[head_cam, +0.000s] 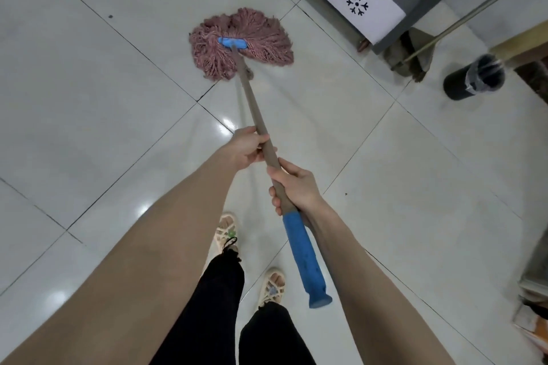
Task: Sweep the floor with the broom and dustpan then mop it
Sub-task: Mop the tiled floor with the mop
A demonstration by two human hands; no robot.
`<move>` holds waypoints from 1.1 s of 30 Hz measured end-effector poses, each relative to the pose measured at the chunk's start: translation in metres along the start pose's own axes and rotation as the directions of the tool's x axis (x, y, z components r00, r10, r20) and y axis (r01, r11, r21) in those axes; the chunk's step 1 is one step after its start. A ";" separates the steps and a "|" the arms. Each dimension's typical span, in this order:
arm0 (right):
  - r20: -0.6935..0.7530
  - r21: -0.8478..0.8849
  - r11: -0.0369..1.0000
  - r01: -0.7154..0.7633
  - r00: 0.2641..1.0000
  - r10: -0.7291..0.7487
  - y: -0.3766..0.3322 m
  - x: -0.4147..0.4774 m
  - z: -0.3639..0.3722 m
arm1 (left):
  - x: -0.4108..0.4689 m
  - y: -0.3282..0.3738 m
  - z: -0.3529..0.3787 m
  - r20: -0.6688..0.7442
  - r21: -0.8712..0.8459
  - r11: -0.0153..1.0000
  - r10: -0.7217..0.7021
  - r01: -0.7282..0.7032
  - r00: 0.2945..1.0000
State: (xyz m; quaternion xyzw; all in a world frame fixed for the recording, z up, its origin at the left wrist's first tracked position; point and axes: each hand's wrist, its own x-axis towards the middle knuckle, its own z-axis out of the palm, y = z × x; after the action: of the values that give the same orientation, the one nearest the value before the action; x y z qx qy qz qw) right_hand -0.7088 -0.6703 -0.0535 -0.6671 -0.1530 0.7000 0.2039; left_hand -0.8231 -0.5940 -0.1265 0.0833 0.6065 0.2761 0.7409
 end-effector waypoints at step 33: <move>0.193 -0.276 0.961 0.029 0.981 0.026 -0.268 0.114 0.084 | 0.086 0.238 -0.023 -0.181 -0.316 0.943 0.049 -0.105 0.982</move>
State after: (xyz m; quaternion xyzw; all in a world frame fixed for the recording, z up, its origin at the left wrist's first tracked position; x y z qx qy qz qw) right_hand -0.7734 -0.3769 -0.0175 -0.6172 -0.2694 0.7334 0.0930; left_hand -0.9083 -0.3565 -0.0968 -0.0397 0.6104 0.4069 0.6785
